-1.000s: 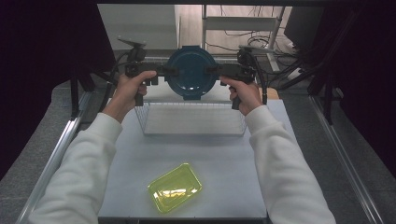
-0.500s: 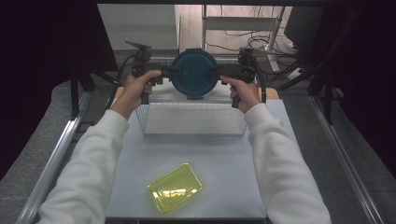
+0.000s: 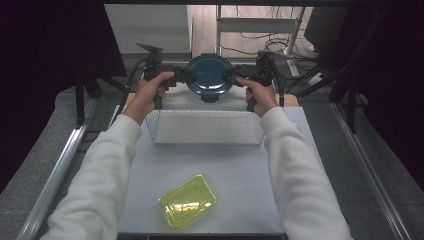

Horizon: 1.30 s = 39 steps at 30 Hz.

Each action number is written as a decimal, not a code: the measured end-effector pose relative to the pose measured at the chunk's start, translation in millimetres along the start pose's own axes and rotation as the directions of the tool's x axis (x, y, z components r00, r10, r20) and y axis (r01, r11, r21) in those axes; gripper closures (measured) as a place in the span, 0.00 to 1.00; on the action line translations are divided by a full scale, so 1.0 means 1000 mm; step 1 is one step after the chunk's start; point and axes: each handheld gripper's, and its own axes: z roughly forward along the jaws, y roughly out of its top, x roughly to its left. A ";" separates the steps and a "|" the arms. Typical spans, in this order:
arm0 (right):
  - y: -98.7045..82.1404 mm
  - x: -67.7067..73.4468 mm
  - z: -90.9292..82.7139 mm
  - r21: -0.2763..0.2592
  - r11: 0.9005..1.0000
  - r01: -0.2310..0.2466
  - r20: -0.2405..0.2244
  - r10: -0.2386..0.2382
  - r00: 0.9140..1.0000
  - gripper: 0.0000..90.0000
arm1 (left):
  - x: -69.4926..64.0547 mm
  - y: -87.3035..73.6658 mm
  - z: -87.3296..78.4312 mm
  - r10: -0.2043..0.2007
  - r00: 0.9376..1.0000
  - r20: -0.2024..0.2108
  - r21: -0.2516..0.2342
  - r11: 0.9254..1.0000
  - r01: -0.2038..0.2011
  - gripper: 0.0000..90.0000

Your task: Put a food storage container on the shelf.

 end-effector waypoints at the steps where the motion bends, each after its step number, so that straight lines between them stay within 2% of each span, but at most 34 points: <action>1: 0.001 -0.001 0.001 0.000 1.000 -0.005 0.001 0.005 1.000 0.43 | 0.001 0.001 0.000 -0.006 1.000 -0.002 0.005 1.000 0.006 0.44; 10: 0.003 -0.008 0.006 0.003 0.999 -0.048 0.005 0.048 0.999 0.42 | 0.009 0.005 0.007 -0.056 0.998 0.009 -0.007 0.998 0.056 0.42; 18: 0.004 -0.007 0.006 0.002 0.999 -0.050 0.010 0.050 0.999 0.42 | 0.010 0.005 0.007 -0.060 0.998 0.005 0.000 0.998 0.060 0.42; 22: 0.002 -0.007 0.006 0.006 0.998 -0.057 0.016 0.057 0.998 0.41 | 0.010 0.004 0.008 -0.074 0.997 0.005 0.011 0.997 0.074 0.41; 25: 0.002 -0.008 0.007 0.015 0.997 -0.074 0.020 0.074 0.997 0.40 | 0.012 0.004 0.009 -0.084 0.996 0.008 0.005 0.996 0.084 0.40; 31: 0.002 -0.009 0.008 0.013 0.997 -0.074 0.017 0.074 0.997 0.40 | 0.013 0.004 0.010 -0.085 0.996 0.013 0.001 0.996 0.085 0.40; 35: 0.002 -0.009 0.008 0.009 0.998 -0.069 0.021 0.069 0.997 0.40 | 0.013 0.003 0.010 -0.078 0.997 0.015 -0.006 0.997 0.078 0.39; 37: 0.001 -0.008 0.008 0.002 0.999 -0.045 0.025 0.045 0.999 0.37 | 0.011 0.002 0.010 -0.039 0.999 -0.008 -0.020 0.999 0.039 0.38; 39: 0.001 -0.004 0.007 -0.014 1.000 -0.027 0.039 0.027 0.999 0.29 | 0.006 0.000 0.008 -0.001 0.999 -0.053 -0.044 0.999 -0.001 0.34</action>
